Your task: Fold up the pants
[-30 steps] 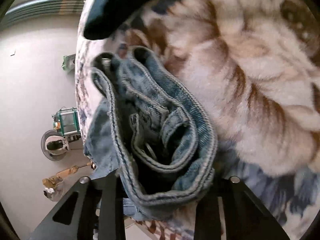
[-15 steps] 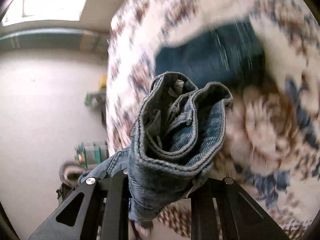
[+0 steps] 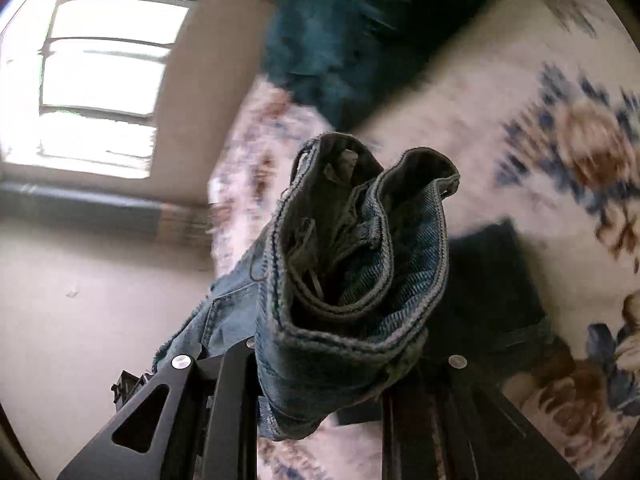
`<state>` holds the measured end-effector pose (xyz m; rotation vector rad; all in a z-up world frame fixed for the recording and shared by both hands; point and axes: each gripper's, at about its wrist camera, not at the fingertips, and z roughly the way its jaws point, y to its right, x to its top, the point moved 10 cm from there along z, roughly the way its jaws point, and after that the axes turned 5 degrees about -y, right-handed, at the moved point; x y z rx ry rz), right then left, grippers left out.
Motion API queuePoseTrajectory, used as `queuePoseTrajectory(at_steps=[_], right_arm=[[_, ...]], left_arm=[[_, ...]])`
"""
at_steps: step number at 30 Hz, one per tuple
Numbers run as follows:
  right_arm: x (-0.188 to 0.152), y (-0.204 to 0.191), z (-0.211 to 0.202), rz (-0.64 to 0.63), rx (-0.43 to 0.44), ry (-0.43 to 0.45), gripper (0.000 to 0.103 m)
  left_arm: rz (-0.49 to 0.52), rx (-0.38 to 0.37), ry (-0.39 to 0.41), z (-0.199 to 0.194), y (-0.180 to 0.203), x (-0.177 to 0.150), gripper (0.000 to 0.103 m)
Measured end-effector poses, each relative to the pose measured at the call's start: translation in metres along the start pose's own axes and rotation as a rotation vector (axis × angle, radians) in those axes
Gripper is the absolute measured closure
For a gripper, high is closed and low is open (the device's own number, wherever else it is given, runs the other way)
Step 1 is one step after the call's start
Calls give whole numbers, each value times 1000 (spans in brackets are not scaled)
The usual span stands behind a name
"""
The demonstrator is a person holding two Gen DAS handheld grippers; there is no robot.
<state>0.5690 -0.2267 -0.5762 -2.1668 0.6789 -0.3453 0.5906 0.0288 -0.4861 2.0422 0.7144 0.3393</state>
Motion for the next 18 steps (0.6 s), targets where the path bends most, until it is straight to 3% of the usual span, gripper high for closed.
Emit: queuePoseTrajectory(at_steps=[4, 7, 12, 14, 16, 17, 18], right_arm=[[-17, 62, 19, 64, -56, -13, 83], [-24, 78, 17, 87, -63, 0, 83], [-28, 85, 31, 29, -129, -12, 80], [-29, 89, 37, 42, -154, -58, 68], [-31, 91, 37, 38, -183, -87, 42], [-31, 88, 32, 24, -196, -81, 34], [-31, 83, 24, -10, -238, -71, 15]], left_arm=[[-126, 58, -84, 37, -87, -27, 79], [-135, 90, -121, 44, -122, -52, 79], [-82, 121, -175, 49, -130, -59, 75], [-73, 141, -215, 48, -127, -53, 74], [-42, 178, -237, 38, -119, -53, 67], [4, 230, -232, 27, -114, -56, 64], [37, 265, -225, 21, -108, -60, 55]])
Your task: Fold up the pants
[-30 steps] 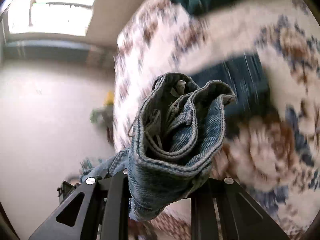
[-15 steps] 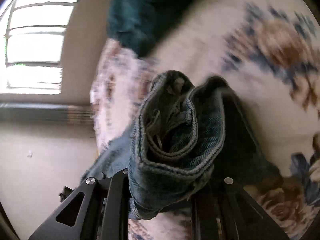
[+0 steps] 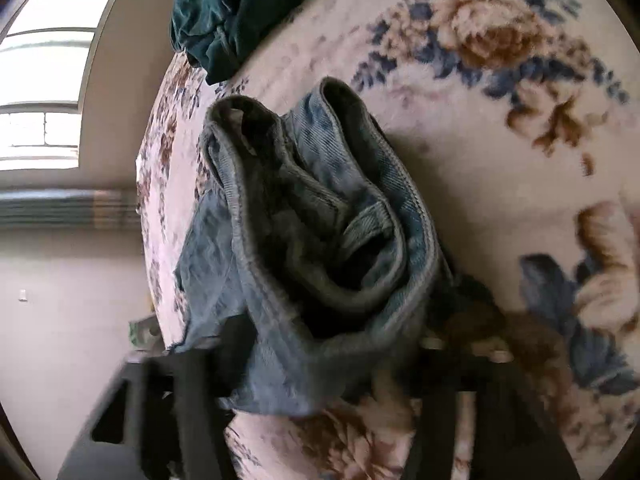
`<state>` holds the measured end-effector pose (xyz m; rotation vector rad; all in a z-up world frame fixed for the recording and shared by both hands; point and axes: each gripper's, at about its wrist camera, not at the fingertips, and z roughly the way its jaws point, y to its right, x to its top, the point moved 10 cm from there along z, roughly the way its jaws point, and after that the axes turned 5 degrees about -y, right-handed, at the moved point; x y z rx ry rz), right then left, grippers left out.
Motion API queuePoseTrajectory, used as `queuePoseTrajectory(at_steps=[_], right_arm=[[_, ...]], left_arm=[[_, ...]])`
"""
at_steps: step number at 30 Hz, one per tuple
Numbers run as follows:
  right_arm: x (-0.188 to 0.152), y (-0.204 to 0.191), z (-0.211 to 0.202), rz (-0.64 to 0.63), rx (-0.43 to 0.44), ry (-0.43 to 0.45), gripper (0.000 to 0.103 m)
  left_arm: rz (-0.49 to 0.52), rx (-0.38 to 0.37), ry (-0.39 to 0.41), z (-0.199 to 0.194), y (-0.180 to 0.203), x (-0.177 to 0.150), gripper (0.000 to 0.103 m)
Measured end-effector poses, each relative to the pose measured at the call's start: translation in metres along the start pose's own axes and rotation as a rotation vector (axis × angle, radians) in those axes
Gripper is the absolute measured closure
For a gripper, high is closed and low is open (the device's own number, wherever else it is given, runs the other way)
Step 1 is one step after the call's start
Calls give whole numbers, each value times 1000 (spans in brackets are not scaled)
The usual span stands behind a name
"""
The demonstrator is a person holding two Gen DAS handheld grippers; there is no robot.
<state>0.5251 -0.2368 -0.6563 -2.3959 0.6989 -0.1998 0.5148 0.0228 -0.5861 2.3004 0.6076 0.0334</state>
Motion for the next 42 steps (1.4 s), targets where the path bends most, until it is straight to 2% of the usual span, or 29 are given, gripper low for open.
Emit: queuePoseTrajectory(at_steps=[1, 3, 6, 8, 9, 11, 15, 23, 27, 36, 42], right_arm=[[-2, -1, -7, -28, -47, 7, 11], [-5, -6, -22, -121, -202, 28, 11], [-14, -18, -43, -297, -504, 69, 11], [-24, -24, -58, -349, -593, 102, 11], [-26, -29, -64, -374, -644, 121, 10], [-35, -36, -79, -406, -677, 139, 10], [-57, -63, -118, -434, -681, 167, 10], [-118, -119, -250, -509, -651, 302, 10], [-158, -143, -319, -545, -618, 353, 10], [-266, -191, -481, -616, -565, 468, 10], [-327, -212, -564, -617, -548, 545, 10]], left_arm=[[48, 68, 18, -10, 2, -6, 37], [148, 203, 71, -27, -7, -22, 17], [320, 402, 175, -52, 2, -29, 15], [423, 529, 205, -61, 10, -37, 12], [450, 568, 211, -64, 6, -41, 12], [483, 615, 211, -71, 13, -48, 12], [512, 635, 241, -101, 43, -66, 12], [547, 644, 373, -196, 110, -123, 12], [562, 623, 438, -250, 143, -172, 12], [613, 560, 497, -348, 196, -292, 12], [649, 541, 575, -413, 216, -340, 11]])
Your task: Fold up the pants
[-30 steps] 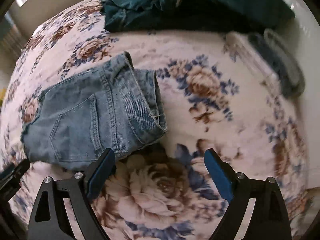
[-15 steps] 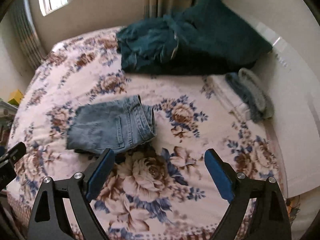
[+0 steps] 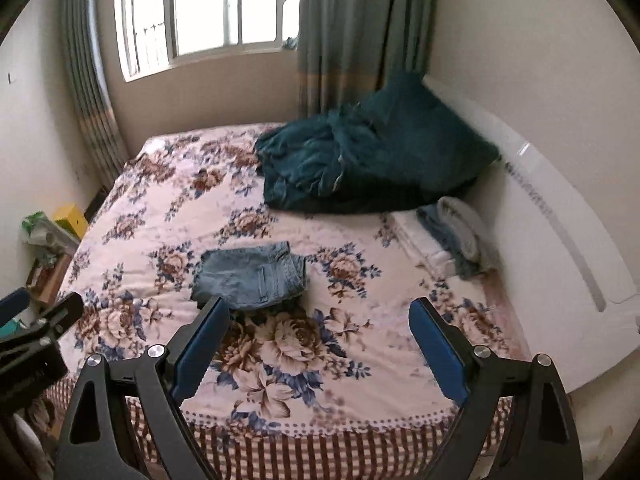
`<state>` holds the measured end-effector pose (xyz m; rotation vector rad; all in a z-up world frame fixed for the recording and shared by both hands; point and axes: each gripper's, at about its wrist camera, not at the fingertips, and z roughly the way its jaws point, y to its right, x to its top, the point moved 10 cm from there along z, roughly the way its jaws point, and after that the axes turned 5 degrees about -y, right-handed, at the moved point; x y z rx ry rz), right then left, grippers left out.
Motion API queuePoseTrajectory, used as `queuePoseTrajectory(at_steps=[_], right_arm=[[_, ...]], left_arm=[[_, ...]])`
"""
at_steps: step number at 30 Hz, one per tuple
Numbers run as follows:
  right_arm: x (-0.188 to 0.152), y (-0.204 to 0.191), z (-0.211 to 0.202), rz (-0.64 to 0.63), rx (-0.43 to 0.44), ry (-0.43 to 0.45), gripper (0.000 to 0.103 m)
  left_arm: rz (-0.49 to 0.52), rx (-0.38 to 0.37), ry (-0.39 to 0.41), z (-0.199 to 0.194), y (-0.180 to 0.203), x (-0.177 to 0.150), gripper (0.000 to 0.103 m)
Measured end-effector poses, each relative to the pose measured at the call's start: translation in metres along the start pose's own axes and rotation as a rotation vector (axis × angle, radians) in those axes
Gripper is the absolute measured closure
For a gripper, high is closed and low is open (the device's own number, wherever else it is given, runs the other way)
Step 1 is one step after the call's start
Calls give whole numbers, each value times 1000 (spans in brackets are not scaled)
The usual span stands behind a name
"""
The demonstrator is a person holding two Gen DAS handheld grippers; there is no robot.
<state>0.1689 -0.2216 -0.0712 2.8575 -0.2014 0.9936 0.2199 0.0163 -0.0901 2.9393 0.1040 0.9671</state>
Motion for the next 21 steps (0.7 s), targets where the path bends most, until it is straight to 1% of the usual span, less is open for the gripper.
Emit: queuePoseTrajectory(at_steps=[1, 3, 6, 11, 13, 15, 17, 18, 21], right_arm=[[-2, 0, -19, 7, -4, 10, 10], [-5, -1, -46, 21, 9, 21, 10], [-9, -5, -86, 33, 23, 52, 10], [-14, -14, -130, 29, 38, 90, 10], [-15, -19, -139, 24, 43, 96, 10], [-16, -23, -145, 16, 32, 108, 9], [-14, -27, -144, 10, 31, 116, 8], [-13, -29, -143, 10, 33, 119, 4], [-14, -31, -138, 9, 32, 127, 4]], left_arm=[[-3, -2, 14, -13, -4, 1, 8], [-5, 3, 45, -36, -11, 3, 5], [-3, 19, 84, -64, -21, 4, 5], [8, 19, 97, -90, -29, -6, 4], [9, 21, 103, -95, -31, -11, 0], [4, 30, 117, -98, -35, -13, 0], [-8, 32, 127, -99, -40, -14, 0], [-16, 33, 127, -97, -42, -14, 0], [-25, 43, 130, -89, -47, -13, 0]])
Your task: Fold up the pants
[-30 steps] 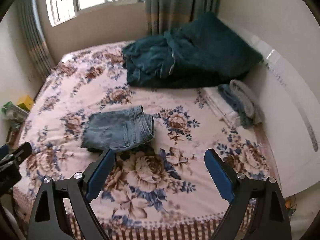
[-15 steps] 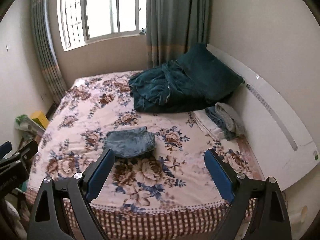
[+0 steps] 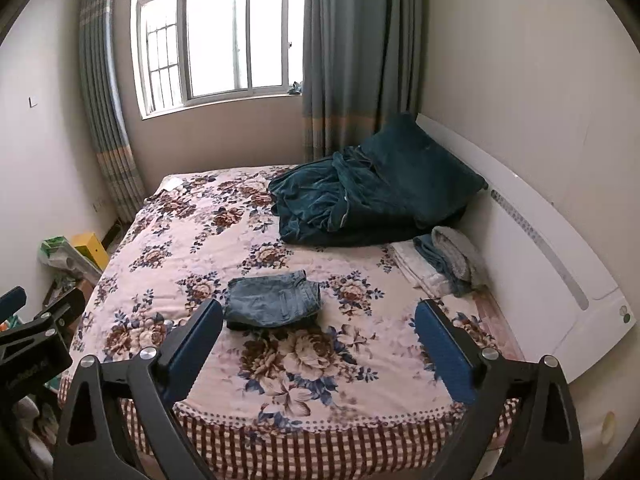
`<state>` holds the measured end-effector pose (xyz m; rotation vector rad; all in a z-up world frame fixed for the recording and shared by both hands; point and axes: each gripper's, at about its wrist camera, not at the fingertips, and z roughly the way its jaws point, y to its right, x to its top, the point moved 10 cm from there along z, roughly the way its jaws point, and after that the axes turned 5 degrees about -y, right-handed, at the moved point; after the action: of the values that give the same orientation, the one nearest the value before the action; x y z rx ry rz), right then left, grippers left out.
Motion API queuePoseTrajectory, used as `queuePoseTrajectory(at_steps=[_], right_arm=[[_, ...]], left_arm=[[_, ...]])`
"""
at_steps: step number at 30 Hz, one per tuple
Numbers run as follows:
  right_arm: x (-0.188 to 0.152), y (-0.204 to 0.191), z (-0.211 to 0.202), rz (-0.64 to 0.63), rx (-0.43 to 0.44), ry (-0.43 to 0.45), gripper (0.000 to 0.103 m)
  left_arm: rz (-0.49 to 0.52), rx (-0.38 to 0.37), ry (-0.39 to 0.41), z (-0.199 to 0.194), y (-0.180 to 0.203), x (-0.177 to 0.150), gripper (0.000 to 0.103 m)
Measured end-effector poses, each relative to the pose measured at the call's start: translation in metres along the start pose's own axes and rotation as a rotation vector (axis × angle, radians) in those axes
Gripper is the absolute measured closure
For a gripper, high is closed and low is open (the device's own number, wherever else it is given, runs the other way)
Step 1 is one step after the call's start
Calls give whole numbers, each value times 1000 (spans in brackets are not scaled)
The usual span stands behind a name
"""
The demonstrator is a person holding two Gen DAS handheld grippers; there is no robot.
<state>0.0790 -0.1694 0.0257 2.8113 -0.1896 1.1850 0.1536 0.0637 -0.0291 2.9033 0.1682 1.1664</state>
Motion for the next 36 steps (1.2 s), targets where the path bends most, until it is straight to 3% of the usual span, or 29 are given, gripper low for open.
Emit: queuePoseTrajectory(at_steps=[9, 19, 36], right_arm=[[4, -12, 60, -18, -24, 2, 3], [6, -20, 124, -52, -43, -29, 3], [-13, -25, 160, -53, -27, -81, 3]], left_arm=[[-9, 54, -12, 42, -6, -5, 0], [4, 51, -75, 84, 1, -16, 0], [8, 38, -111, 102, 1, -16, 0]])
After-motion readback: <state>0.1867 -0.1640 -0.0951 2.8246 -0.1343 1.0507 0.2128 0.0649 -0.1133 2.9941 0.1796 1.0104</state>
